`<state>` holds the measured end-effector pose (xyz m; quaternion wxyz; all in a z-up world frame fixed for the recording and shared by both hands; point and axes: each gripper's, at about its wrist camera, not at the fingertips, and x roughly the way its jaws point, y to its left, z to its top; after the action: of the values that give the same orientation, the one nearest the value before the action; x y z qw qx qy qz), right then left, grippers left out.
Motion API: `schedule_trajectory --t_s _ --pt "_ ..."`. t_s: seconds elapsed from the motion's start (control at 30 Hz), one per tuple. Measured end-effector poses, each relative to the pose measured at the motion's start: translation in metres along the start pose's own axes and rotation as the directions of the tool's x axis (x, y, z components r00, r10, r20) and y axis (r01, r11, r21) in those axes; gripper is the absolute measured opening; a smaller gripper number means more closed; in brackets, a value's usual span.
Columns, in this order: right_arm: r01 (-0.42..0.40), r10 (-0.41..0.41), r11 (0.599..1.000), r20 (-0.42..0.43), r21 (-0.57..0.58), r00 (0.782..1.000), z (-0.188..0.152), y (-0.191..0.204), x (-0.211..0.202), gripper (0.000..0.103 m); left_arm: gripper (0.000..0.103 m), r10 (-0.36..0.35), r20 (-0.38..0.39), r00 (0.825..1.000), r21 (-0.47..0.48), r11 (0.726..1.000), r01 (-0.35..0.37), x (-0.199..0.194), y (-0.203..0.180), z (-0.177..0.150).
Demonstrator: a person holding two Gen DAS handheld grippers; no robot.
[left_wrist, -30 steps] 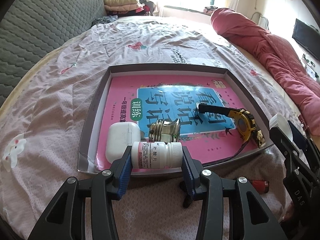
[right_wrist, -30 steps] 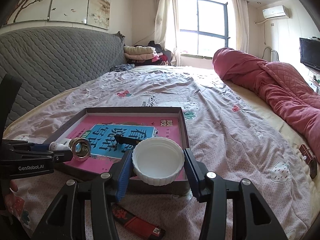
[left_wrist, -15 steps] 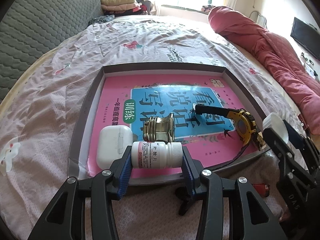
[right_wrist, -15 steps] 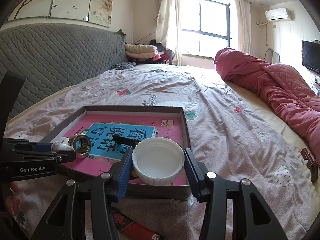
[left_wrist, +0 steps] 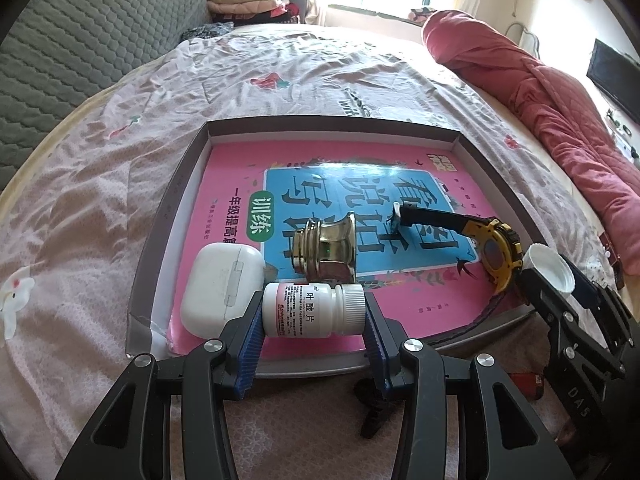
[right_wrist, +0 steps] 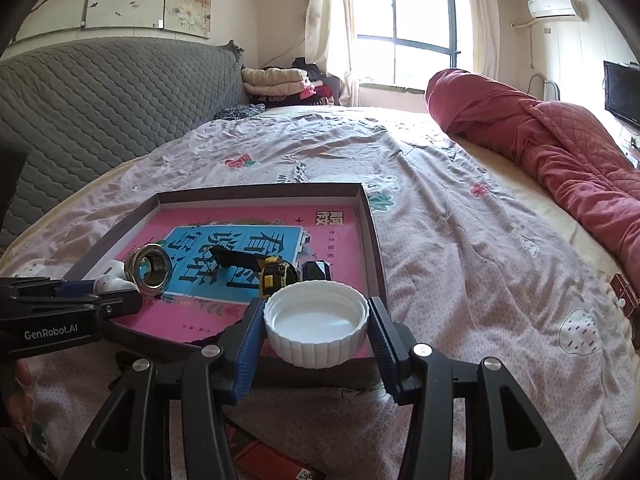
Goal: Organize rigid objects
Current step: 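Lower the pill bottle into the box and open the left tool while the right lowers the cap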
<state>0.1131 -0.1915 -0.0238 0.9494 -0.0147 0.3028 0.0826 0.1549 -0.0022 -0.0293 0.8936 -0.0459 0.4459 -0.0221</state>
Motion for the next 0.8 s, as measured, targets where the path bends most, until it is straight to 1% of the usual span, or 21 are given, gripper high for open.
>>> schedule_trajectory --t_s 0.27,0.53,0.6,0.63,0.8 --pt "0.009 -0.009 1.0 -0.002 0.027 1.0 0.0001 -0.0053 0.0001 0.05 0.047 0.003 0.002 1.0 -0.005 1.0 -0.003 -0.0005 0.0014 -0.0004" --pt "0.027 -0.027 1.0 0.008 0.015 1.0 0.0018 -0.0072 -0.003 0.051 0.047 0.003 0.005 1.0 -0.014 1.0 -0.003 -0.0031 0.0031 -0.0006" --pt "0.049 -0.049 0.999 0.012 0.003 0.999 0.0016 -0.0057 -0.0035 0.054 0.047 0.003 0.005 1.0 -0.019 1.0 -0.003 -0.0038 0.0041 -0.001" --pt "0.063 -0.063 0.998 0.01 -0.002 0.998 0.0015 -0.0056 -0.0029 0.058 0.047 0.003 0.005 1.0 -0.02 1.0 -0.003 -0.0042 0.0048 -0.0011" --pt "0.07 -0.07 0.997 0.0 0.016 0.998 0.0009 -0.0093 -0.0016 0.06 0.047 0.005 0.007 1.0 -0.023 1.0 -0.005 -0.0059 0.0062 -0.0016"
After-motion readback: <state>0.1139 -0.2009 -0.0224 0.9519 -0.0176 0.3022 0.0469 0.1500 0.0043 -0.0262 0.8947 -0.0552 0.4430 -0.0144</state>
